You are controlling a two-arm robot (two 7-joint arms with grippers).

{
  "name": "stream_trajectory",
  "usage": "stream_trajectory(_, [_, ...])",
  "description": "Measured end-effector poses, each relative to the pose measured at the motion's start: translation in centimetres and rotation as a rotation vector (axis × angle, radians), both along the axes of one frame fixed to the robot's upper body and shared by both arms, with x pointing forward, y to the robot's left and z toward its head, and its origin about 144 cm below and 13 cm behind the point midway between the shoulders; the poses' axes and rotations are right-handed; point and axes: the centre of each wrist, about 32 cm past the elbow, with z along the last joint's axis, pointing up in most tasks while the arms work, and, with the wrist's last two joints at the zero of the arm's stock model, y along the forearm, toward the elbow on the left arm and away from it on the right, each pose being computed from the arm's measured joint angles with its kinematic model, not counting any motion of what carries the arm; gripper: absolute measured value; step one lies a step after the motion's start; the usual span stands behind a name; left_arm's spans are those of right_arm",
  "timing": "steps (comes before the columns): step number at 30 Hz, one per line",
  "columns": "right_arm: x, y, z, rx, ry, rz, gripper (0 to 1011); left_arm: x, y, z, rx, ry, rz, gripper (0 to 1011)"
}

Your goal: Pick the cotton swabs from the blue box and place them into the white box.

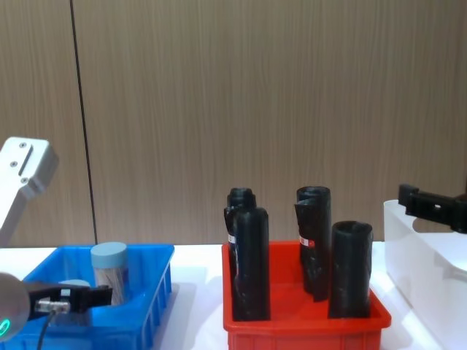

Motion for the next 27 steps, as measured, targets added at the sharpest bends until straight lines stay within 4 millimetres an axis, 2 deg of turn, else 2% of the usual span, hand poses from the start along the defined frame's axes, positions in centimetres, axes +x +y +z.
stream_trajectory(7, [0.00, 0.00, 0.00, 0.000, 0.000, 0.000, 1002, 0.15, -0.01, -0.47, -0.017, 0.009, 0.001, 1000])
stream_trajectory(12, [0.00, 0.00, 0.00, 0.000, 0.000, 0.000, 1002, 0.16, -0.04, -0.69, -0.026, 0.015, 0.005, 904])
stream_trajectory(14, [0.00, 0.00, 0.00, 0.000, 0.000, 0.000, 1002, 0.14, -0.05, -0.73, -0.028, 0.016, 0.006, 834])
stream_trajectory(15, [0.00, 0.00, 0.00, 0.000, 0.000, 0.000, 1002, 0.10, -0.06, -0.79, -0.030, 0.016, 0.009, 834])
stream_trajectory(18, [0.00, 0.00, 0.00, 0.000, 0.000, 0.000, 1002, 0.01, -0.06, -0.92, -0.031, 0.018, 0.015, 702])
stream_trajectory(21, [0.00, 0.00, 0.00, 0.000, 0.000, 0.000, 1002, -0.08, -0.05, -1.00, -0.032, 0.016, 0.020, 660])
stream_trajectory(27, [0.00, 0.00, 0.00, 0.000, 0.000, 0.000, 1002, -0.27, -0.08, -1.06, -0.030, -0.001, 0.022, 660])
